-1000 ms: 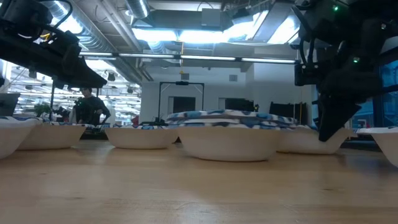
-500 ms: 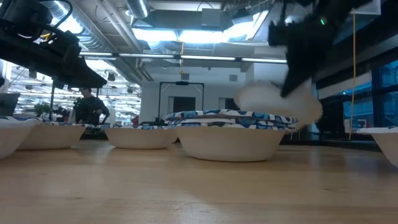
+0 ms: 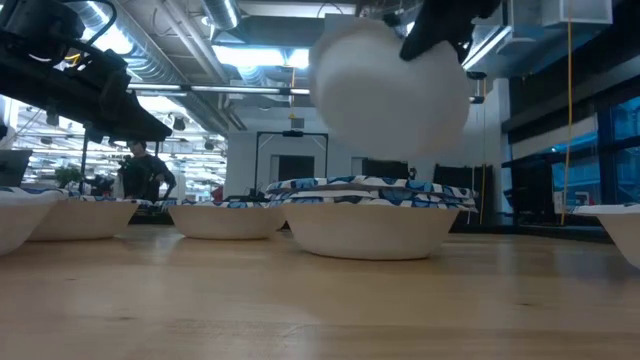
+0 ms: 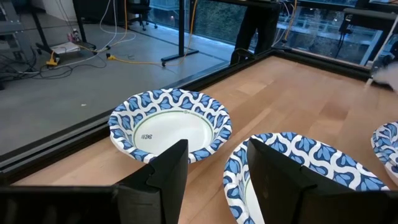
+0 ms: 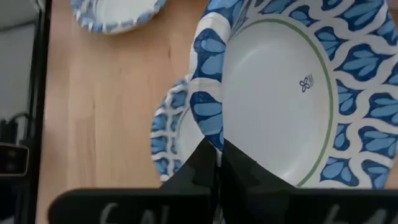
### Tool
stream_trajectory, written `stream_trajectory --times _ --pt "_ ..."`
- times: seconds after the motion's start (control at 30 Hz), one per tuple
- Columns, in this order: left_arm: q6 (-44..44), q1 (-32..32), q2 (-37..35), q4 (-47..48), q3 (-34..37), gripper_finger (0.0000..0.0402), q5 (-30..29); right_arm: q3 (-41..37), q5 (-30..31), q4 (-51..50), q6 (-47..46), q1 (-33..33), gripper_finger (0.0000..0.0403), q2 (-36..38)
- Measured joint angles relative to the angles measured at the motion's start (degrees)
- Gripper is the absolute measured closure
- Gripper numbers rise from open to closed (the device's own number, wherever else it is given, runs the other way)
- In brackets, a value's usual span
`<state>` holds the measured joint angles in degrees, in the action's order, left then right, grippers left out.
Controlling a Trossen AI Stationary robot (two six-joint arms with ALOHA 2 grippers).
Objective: Nest bowls inside each other
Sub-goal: Stack the white bowl on top of the other white bowl
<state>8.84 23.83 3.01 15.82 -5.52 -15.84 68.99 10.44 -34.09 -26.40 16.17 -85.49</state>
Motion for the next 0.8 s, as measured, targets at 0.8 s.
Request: stream_trajectory --times 0.8 --pt "0.0 0.0 0.0 0.0 0.0 0.0241 0.0 1.6 -8.0 0.2 -1.8 0.6 0.0339 -14.2"
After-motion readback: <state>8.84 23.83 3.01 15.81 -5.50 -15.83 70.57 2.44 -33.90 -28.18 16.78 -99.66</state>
